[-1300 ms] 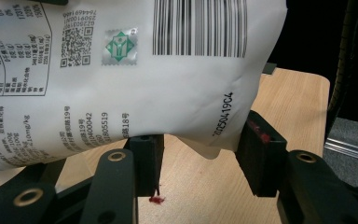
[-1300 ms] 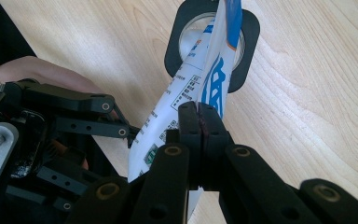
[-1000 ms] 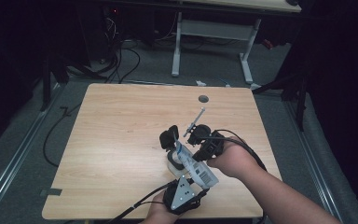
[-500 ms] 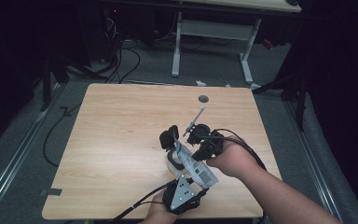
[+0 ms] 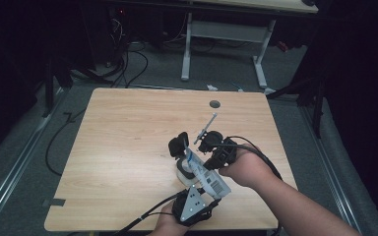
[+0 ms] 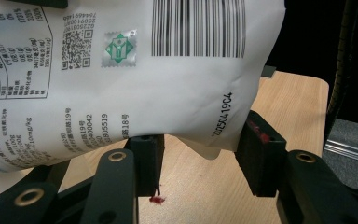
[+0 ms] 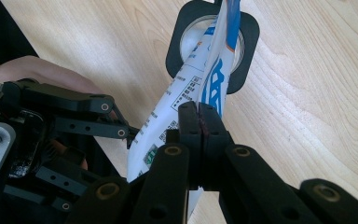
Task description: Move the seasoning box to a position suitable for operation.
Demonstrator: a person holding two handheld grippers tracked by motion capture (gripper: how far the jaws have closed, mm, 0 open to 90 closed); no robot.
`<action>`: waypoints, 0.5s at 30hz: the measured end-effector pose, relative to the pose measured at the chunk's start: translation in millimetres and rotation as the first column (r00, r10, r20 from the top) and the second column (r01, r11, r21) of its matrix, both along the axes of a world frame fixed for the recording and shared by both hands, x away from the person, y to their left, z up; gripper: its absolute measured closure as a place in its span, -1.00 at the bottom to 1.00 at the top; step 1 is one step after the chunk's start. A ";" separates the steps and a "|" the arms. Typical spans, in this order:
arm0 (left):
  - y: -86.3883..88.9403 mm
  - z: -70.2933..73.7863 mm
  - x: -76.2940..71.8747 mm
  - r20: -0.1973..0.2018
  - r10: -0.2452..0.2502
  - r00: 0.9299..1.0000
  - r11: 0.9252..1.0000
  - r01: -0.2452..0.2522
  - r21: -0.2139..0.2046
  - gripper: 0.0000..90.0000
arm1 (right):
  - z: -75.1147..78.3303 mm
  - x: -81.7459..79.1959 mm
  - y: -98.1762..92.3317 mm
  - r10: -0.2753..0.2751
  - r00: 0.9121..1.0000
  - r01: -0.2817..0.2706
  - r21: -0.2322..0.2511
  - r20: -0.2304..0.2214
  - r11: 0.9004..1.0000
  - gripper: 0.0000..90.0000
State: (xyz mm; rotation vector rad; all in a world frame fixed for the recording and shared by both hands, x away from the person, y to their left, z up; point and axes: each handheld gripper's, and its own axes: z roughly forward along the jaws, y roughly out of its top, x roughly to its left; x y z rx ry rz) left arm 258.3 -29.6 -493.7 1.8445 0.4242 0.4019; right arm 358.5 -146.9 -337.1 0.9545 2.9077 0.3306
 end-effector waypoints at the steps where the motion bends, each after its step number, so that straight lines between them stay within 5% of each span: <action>1: 0.1 0.2 0.0 0.000 0.000 1.000 1.000 0.000 0.000 0.22 | 0.1 0.1 0.1 0.001 1.000 -0.001 0.000 0.001 1.000 1.00; 15: 0.5 0.8 0.0 0.001 0.000 1.000 1.000 0.000 0.000 0.23 | 0.6 0.7 2.4 0.003 1.000 -0.003 -0.007 -0.002 1.000 1.00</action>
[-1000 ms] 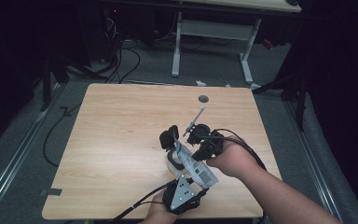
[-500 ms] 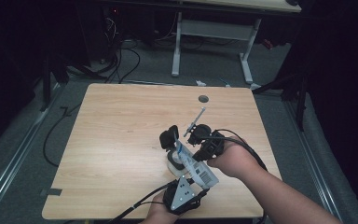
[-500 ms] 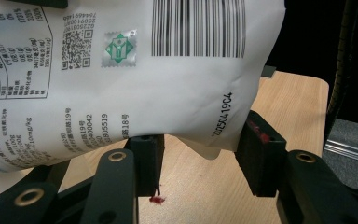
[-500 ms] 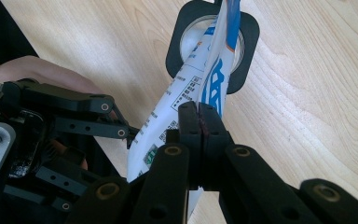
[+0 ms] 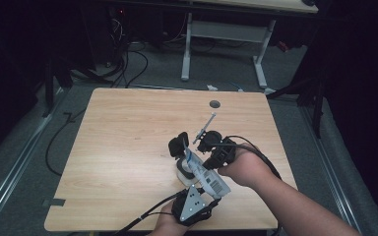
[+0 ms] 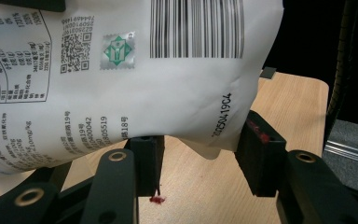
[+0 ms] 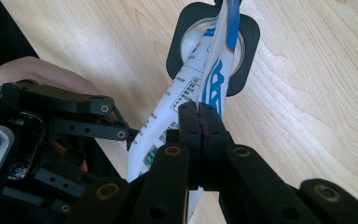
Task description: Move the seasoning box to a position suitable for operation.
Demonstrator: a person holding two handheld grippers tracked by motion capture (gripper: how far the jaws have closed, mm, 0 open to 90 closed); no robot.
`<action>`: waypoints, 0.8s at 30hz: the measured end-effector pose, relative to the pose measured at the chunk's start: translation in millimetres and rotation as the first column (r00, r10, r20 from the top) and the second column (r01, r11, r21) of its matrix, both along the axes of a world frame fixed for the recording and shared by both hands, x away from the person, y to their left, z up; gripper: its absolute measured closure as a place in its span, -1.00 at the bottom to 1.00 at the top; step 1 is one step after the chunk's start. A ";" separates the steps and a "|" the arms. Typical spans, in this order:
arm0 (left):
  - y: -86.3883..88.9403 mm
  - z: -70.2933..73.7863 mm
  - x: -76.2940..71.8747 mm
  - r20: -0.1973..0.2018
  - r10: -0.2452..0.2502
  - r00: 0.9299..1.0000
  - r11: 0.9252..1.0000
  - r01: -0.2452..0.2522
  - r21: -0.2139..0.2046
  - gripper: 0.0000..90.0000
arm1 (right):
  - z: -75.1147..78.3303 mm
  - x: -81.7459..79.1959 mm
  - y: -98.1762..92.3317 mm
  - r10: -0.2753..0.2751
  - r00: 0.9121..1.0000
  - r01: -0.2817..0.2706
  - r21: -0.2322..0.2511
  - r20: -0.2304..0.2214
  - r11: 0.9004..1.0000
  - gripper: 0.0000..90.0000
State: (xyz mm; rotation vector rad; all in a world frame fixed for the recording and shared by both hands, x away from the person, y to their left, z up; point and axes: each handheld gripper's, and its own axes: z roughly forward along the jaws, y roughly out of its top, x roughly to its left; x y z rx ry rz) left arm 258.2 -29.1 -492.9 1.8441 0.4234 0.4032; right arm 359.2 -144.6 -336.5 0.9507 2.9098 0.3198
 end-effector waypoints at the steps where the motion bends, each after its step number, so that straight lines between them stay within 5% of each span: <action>1: -0.1 0.0 -0.1 0.000 0.000 1.000 1.000 0.000 0.000 0.23 | -0.1 0.0 0.0 0.000 1.000 0.000 0.000 -0.001 1.000 1.00; 24: 0.9 1.3 1.3 0.007 0.007 1.000 1.000 -0.007 0.001 0.23 | 0.8 1.4 2.0 0.004 1.000 -0.004 0.002 0.003 1.000 1.00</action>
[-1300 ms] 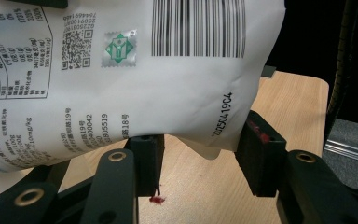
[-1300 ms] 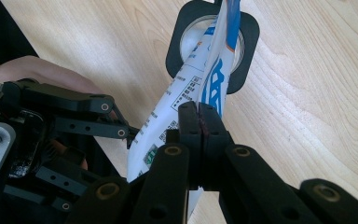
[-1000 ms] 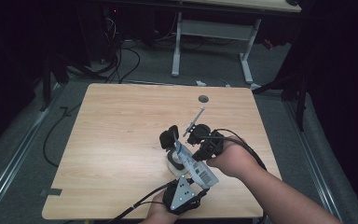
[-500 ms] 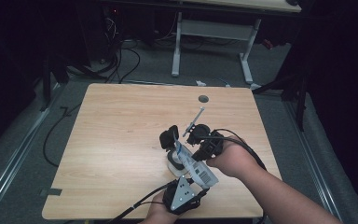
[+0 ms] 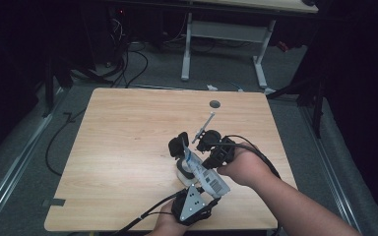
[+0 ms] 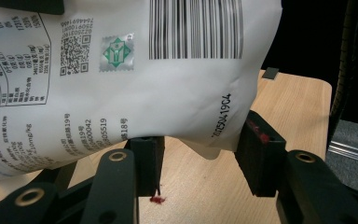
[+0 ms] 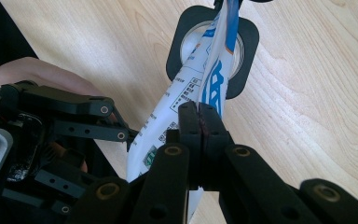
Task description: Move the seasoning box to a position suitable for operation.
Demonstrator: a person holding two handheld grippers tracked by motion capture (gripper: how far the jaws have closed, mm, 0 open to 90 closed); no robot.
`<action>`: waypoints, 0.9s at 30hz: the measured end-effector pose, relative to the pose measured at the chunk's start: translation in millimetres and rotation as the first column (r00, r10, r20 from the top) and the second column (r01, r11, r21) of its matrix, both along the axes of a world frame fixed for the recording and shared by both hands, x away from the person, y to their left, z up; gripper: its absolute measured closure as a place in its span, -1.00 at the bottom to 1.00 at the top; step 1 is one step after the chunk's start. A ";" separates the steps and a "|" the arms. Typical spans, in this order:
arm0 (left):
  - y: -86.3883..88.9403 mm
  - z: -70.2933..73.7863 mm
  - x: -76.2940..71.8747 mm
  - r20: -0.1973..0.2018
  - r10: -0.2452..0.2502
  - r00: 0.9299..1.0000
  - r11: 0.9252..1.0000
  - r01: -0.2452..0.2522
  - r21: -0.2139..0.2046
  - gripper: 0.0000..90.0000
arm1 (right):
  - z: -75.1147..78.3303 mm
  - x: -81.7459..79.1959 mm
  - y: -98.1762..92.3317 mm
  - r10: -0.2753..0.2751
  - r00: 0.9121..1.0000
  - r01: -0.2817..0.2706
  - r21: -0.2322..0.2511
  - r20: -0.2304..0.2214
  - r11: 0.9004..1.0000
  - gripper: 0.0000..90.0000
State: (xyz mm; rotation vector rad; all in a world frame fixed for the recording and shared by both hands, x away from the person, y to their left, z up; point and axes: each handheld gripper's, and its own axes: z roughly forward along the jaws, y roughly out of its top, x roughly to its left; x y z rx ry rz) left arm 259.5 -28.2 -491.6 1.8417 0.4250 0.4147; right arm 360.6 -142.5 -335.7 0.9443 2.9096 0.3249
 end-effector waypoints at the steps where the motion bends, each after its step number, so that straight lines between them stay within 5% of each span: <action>1: 0.1 0.1 0.1 -0.001 0.001 1.000 1.000 -0.001 0.000 0.23 | 0.2 0.0 0.5 -0.002 1.000 0.002 -0.003 0.002 1.000 1.00; 27: 1.2 1.2 0.5 0.003 0.002 1.000 1.000 -0.002 -0.003 0.23 | 0.9 1.0 3.4 0.006 1.000 -0.006 -0.004 0.004 1.000 1.00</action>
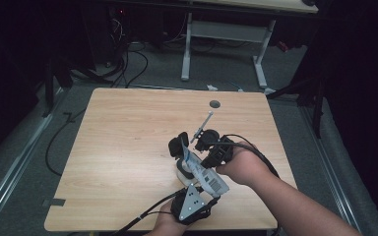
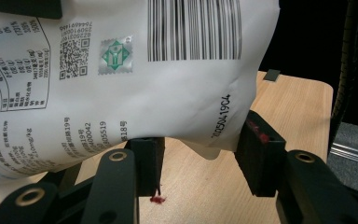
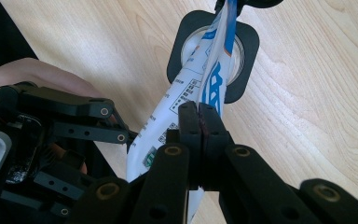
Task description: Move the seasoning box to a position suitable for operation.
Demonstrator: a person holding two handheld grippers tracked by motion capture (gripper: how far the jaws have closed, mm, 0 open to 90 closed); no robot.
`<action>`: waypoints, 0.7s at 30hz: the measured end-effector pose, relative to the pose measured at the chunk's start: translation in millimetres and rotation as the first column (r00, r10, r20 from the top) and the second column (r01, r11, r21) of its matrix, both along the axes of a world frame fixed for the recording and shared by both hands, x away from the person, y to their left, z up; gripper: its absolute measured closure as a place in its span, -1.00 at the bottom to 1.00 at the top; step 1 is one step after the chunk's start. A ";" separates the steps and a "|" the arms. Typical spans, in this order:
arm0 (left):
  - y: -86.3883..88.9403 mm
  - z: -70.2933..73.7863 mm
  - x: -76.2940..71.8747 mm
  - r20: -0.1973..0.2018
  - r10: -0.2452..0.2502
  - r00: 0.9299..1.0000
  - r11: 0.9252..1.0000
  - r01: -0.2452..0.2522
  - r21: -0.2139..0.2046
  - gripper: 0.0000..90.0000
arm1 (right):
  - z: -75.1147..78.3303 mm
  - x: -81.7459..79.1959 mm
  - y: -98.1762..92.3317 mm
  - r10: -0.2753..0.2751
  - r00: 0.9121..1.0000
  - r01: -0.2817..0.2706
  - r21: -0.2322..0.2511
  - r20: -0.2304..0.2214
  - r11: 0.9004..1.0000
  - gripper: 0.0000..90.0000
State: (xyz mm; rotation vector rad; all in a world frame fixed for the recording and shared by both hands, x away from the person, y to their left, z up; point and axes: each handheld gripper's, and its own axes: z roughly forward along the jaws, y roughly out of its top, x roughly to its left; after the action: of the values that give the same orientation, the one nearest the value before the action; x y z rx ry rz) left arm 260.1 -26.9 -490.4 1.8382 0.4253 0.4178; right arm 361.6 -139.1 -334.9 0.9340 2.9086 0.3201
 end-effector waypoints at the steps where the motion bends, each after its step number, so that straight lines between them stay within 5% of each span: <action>1: 0.0 0.0 0.0 0.000 0.000 1.000 1.000 0.000 0.000 0.23 | -0.1 0.2 0.0 0.003 1.000 -0.003 0.001 0.000 1.000 1.00; 21: -0.3 0.3 -0.7 0.004 -0.001 1.000 1.000 0.001 0.000 0.23 | -0.4 -0.3 0.8 0.004 1.000 -0.004 -0.001 -0.004 1.000 1.00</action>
State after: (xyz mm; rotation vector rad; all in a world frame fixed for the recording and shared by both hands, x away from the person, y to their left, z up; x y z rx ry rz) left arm 259.4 -27.2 -490.1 1.8374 0.4213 0.4206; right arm 361.3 -138.4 -335.3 0.9303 2.9140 0.3167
